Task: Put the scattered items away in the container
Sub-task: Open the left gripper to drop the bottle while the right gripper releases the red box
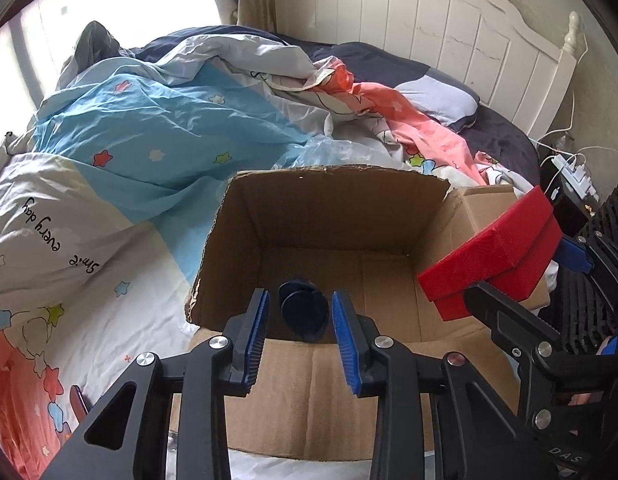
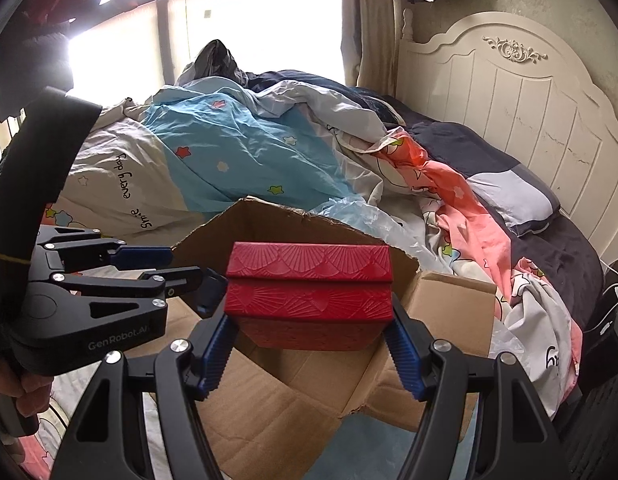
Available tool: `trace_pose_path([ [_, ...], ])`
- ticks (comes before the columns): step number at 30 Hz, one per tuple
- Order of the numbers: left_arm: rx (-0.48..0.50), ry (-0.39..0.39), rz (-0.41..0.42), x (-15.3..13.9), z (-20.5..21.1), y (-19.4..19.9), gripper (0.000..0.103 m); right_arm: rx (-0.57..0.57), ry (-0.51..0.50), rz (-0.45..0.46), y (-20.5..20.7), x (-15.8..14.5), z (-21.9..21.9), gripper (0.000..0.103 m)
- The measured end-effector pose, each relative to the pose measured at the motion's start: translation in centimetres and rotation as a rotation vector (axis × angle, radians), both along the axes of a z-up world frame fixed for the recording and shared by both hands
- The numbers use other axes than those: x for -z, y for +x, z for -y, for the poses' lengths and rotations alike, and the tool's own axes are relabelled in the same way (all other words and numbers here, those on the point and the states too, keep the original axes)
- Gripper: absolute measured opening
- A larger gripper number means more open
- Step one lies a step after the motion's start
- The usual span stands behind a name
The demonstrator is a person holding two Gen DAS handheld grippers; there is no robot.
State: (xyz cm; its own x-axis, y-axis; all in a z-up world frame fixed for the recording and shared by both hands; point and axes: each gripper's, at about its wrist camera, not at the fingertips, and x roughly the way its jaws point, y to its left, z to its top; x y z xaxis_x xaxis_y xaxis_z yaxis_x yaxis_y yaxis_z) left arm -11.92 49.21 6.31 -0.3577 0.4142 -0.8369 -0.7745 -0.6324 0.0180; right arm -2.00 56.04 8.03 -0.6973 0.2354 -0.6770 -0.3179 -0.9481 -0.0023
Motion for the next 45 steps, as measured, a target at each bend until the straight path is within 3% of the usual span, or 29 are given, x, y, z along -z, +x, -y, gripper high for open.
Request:
trace_pose_path([
  [18,0.001,-0.036,-0.004,1.4,-0.5,0.0,0.035,0.001,-0.012,0.01,-0.2,0.7,-0.4,0.066],
  [19,0.0,-0.041,-0.004,1.5,-0.5,0.0,0.038,0.001,-0.014,0.012,-0.2,0.8,-0.5,0.066],
  [21,-0.009,-0.049,-0.019,1.6,-0.5,0.0,0.055,0.003,-0.019,0.015,-0.3,1.0,-0.5,0.066],
  [23,-0.022,-0.052,-0.054,1.4,-0.3,0.2,0.078,0.004,-0.023,0.019,-0.3,1.2,-0.6,0.066],
  [25,-0.032,-0.054,-0.079,1.3,-0.2,0.4,0.088,0.005,-0.028,0.023,-0.3,1.4,-0.6,0.066],
  [45,-0.032,-0.103,-0.069,2.3,0.5,0.3,0.09,0.024,-0.059,0.061,-0.4,2.6,-0.6,0.068],
])
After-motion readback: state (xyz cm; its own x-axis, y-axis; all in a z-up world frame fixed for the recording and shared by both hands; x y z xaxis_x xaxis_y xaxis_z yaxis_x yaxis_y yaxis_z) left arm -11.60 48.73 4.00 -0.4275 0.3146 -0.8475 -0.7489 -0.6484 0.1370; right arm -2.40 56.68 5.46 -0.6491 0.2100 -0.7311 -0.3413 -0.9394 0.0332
